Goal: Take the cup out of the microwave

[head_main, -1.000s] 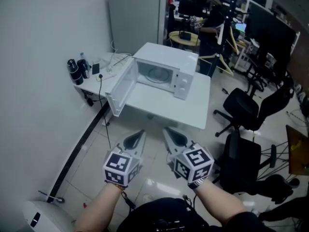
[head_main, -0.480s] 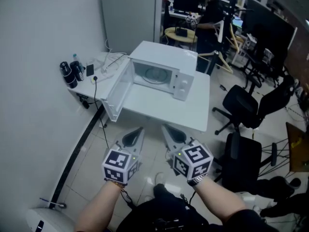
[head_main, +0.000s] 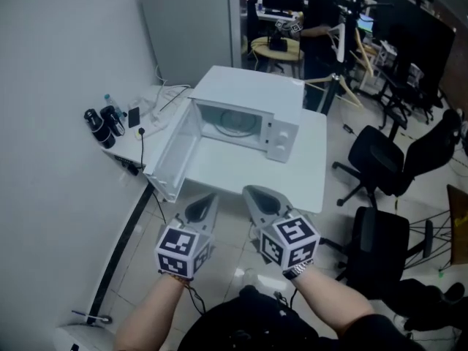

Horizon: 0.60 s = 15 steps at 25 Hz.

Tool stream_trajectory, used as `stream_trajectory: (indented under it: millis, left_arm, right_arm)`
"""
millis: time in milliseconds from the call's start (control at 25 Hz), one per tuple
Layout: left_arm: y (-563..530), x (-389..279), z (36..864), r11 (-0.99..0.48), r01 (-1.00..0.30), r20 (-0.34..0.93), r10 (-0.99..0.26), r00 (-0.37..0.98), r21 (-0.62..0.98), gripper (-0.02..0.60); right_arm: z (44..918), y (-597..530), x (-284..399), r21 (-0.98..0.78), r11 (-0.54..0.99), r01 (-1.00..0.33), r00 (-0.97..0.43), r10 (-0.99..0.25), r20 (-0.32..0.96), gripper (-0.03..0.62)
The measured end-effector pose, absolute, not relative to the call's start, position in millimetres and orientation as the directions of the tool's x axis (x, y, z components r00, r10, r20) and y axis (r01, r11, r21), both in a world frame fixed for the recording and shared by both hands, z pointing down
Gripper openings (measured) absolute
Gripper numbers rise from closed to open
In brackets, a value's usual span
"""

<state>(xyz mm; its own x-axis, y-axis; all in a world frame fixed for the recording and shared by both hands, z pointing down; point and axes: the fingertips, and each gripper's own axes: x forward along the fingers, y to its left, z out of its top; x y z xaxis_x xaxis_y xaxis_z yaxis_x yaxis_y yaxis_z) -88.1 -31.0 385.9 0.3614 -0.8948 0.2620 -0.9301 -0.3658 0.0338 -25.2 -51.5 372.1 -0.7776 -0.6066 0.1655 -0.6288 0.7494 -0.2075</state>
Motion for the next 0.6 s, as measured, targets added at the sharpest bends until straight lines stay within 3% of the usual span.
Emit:
stream_trajectory:
  millis: [600]
  left_arm:
    - [-125.9, -92.1, 399.9, -0.34, -0.94, 0.302, -0.893, 0.334, 0.035, -0.006]
  right_arm:
    - [392.7, -145.2, -35.6, -0.233, 0.747, -0.623, -0.782, -0.591, 0.195, 0.061]
